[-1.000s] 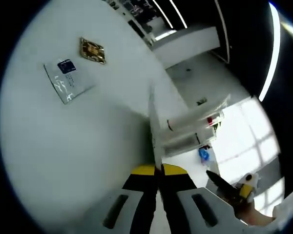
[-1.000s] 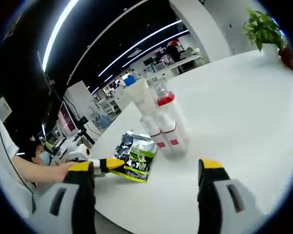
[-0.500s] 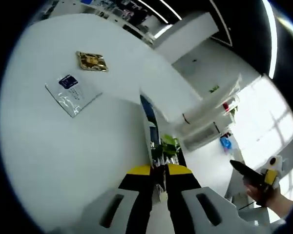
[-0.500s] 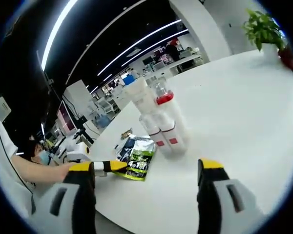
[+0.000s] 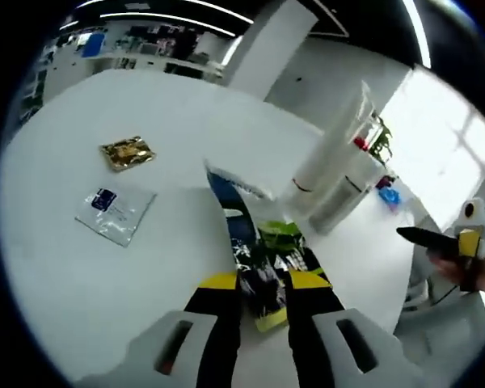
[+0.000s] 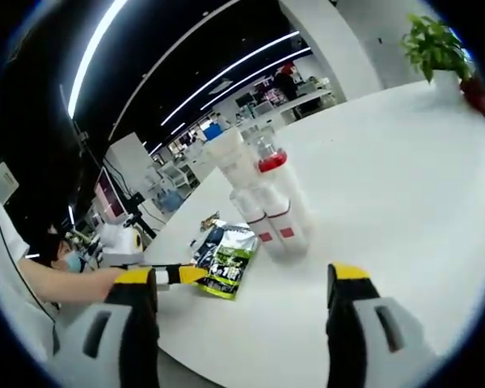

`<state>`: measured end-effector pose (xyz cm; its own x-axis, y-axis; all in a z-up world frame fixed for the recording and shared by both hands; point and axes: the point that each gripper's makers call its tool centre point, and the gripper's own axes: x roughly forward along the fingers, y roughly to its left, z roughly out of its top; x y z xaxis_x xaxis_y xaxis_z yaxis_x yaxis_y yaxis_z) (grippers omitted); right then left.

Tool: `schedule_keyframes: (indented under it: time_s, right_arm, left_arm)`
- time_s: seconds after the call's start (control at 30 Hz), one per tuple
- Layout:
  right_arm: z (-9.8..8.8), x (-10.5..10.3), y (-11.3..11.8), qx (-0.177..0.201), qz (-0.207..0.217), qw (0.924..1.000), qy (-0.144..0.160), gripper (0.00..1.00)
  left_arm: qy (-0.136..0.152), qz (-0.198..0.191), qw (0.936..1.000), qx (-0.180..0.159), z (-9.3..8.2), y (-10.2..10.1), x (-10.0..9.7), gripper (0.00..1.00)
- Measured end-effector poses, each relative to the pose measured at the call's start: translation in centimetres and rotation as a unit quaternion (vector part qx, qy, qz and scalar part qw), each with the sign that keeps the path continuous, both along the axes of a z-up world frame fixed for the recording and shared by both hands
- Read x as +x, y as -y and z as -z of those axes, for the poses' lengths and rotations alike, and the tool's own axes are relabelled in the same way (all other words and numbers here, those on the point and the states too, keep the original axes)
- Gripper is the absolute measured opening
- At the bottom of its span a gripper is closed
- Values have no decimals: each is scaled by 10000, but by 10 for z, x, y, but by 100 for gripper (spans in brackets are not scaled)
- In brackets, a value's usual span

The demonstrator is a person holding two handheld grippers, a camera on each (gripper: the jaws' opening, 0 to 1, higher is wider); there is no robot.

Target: Arrange the skincare products in the storage area until every visible bottle or jar stands upright without overlapping.

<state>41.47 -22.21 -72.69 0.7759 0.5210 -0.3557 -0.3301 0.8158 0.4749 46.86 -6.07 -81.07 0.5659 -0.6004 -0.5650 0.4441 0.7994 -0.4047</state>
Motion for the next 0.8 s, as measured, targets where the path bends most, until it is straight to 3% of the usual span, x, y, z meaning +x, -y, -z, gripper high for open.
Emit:
schedule_keyframes:
  time_s: [0.13,0.37,0.6,0.8]
  right_arm:
    - [0,0,0,2,2,10000,-1,87]
    - [0,0,0,18,14,10000,0,87]
    - [1,-1,0,15,6,10000,-13,87]
    - [1,-1,0,4,-2,10000,-21,87]
  left_arm:
    - [265,263,9980,514,2,-3,1,24]
    - [880,677,9841,1387,-2,-12,6,30]
    - [1316,1280,9688,1663,-8,2,16,41]
    - [1439,1783,9576,1749,-3,21,15,46]
